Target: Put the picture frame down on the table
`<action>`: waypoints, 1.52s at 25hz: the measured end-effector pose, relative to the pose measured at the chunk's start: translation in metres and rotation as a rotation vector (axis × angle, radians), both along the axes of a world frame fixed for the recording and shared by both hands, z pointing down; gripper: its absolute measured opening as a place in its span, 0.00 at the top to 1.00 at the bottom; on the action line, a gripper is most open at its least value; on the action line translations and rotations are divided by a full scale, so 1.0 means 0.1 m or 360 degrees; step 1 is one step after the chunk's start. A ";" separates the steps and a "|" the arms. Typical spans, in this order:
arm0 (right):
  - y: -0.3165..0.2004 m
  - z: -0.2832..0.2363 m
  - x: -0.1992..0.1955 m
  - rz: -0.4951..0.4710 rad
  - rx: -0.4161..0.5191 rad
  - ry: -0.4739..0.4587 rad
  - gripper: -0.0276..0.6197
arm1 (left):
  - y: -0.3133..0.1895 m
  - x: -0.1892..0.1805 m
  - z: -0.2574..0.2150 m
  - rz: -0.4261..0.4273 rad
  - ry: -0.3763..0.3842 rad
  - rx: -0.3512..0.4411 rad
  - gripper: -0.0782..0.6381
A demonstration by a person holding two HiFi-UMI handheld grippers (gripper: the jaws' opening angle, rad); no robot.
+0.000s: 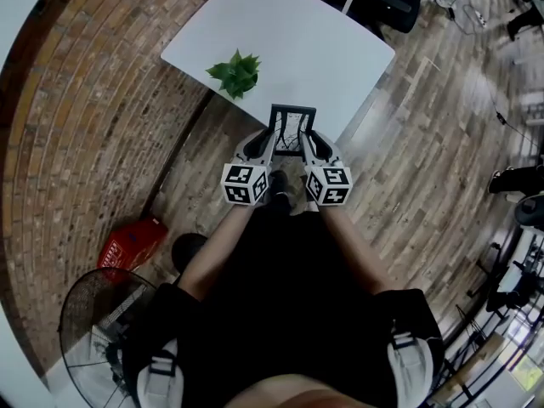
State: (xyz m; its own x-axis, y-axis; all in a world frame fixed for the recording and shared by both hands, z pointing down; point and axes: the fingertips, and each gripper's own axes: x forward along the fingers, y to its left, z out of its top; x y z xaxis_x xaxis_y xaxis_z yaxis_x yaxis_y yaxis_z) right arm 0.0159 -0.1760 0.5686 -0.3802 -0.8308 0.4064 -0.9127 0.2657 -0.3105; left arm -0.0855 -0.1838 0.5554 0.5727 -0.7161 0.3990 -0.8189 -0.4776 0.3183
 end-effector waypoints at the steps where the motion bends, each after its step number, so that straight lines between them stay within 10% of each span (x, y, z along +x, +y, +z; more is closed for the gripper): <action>1: -0.02 0.01 -0.02 0.0006 0.0001 0.0000 0.84 | -0.02 -0.02 0.01 0.0004 0.0003 0.0000 0.78; 38: -0.53 0.66 0.23 -0.0035 -0.0253 -0.0014 0.84 | -0.52 0.23 0.69 -0.0028 -0.0057 -0.0212 0.78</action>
State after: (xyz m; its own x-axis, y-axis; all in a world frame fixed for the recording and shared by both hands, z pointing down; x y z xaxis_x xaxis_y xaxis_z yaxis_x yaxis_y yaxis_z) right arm 0.0391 -0.2288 0.6349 -0.4015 -0.7478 0.5288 -0.9043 0.2321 -0.3583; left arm -0.0622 -0.2355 0.6240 0.5441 -0.6653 0.5112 -0.8388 -0.4187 0.3480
